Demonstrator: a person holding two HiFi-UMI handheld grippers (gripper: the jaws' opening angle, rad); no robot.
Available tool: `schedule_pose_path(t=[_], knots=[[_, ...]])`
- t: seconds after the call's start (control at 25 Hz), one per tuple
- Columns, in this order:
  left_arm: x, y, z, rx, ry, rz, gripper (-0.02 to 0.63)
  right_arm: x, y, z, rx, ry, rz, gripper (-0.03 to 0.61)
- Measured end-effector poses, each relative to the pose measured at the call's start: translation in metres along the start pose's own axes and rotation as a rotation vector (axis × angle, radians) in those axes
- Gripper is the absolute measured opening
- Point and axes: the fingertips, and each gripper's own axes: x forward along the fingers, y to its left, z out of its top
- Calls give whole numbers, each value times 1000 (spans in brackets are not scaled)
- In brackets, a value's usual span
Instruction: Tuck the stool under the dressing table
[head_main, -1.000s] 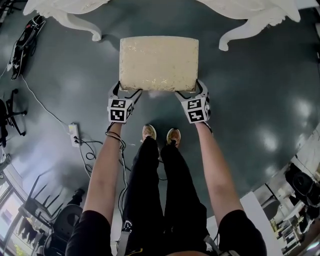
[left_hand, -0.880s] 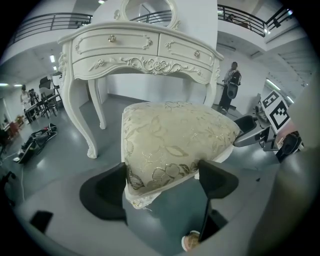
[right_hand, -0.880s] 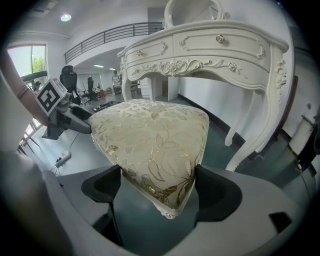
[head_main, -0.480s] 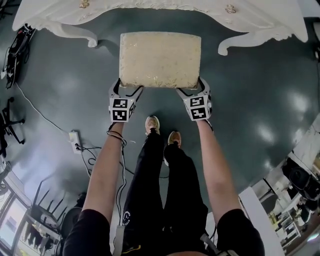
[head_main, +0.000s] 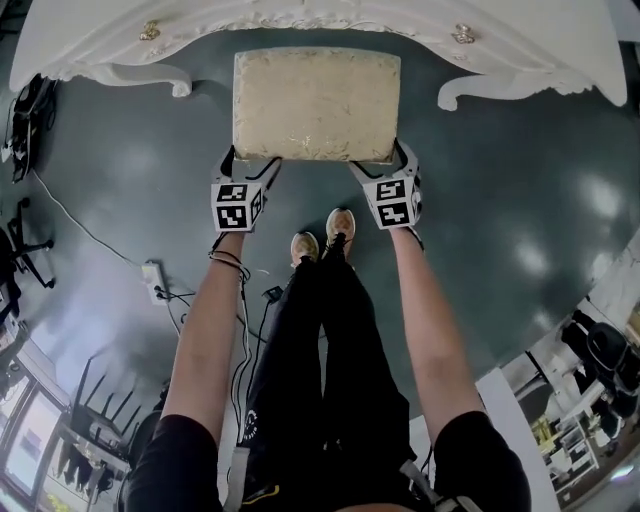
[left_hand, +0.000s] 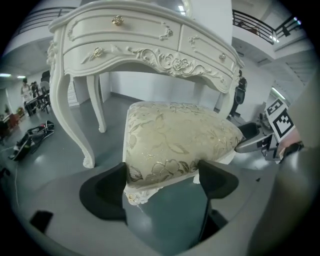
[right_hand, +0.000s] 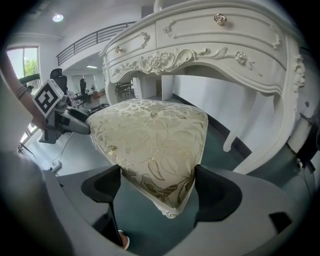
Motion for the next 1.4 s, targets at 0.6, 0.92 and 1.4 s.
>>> schedule_pose_path(t=[0.6, 0.92, 1.4], knots=[[55, 37, 63, -82, -44, 79, 468, 48, -50, 47, 246, -24, -98, 471], [86, 63, 105, -166, -86, 150, 443, 76, -75, 81, 297, -45, -167, 462], [124, 72, 149, -152, -128, 149, 440, 103, -118, 118, 295, -94, -191, 459]])
